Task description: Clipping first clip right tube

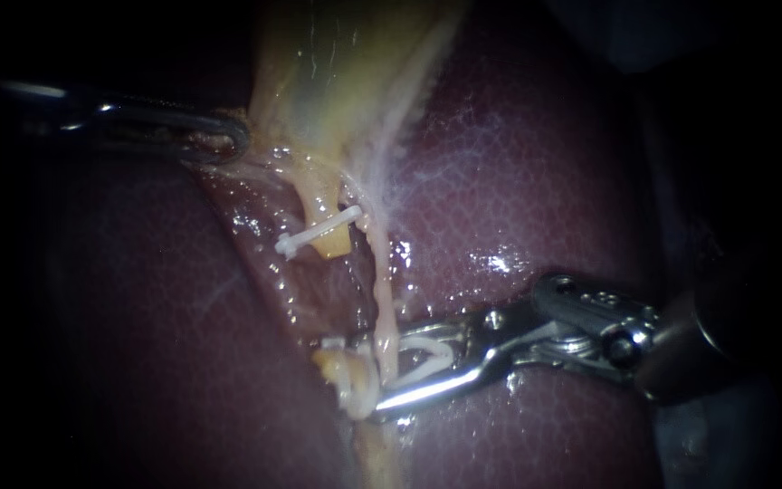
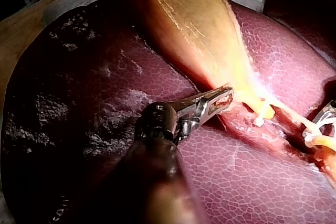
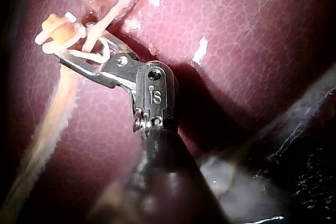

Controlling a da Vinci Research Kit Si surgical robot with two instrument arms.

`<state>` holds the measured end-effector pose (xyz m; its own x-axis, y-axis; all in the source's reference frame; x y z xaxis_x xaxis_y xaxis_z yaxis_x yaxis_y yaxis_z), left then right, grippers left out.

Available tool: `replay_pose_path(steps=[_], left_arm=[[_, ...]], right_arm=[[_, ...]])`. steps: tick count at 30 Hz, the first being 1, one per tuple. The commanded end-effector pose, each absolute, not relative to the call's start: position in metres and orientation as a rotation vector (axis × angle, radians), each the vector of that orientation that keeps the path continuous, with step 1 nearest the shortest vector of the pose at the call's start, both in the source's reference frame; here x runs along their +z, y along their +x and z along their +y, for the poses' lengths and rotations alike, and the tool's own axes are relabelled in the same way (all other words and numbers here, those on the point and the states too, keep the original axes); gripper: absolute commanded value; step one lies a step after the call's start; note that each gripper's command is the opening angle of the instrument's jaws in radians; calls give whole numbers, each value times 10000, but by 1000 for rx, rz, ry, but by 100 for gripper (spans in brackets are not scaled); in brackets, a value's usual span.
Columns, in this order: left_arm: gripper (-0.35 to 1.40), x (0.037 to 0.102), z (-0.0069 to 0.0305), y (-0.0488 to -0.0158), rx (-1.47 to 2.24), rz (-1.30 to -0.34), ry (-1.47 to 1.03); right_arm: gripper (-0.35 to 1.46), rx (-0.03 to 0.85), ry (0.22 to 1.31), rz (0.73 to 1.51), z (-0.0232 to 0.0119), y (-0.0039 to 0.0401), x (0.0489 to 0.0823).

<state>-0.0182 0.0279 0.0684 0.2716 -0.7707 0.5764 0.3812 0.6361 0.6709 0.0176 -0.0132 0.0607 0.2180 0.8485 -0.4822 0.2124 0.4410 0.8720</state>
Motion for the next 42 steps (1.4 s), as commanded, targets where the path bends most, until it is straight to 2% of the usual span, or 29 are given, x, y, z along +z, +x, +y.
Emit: replay_pose_path(steps=[1, 8, 12, 17, 21, 31, 33, 42], left_arm=[[-35, 684, 279, -182, -810, -1028, 446], [-35, 684, 279, -182, -810, -1028, 446], [-35, 685, 279, -182, -810, -1028, 446], [-35, 686, 280, -182, -810, -1028, 446], [-35, 687, 280, -183, -810, -1028, 445], [-35, 688, 279, -182, -809, -1025, 446], [-35, 688, 279, -182, -809, -1025, 446], [-35, 687, 279, -181, -808, -1025, 446]], right_arm=[[50, 573, 1072, 1315, -132, 176, 606], [50, 553, 1085, 1316, -133, 176, 607], [50, 573, 1064, 1317, -133, 177, 610], [50, 612, 969, 1227, -133, 185, 624], [50, 634, 913, 1206, -135, 194, 638], [50, 506, 713, 1098, -141, 192, 646], [50, 502, 691, 1092, -140, 186, 647], [50, 498, 693, 1083, -132, 161, 646]])
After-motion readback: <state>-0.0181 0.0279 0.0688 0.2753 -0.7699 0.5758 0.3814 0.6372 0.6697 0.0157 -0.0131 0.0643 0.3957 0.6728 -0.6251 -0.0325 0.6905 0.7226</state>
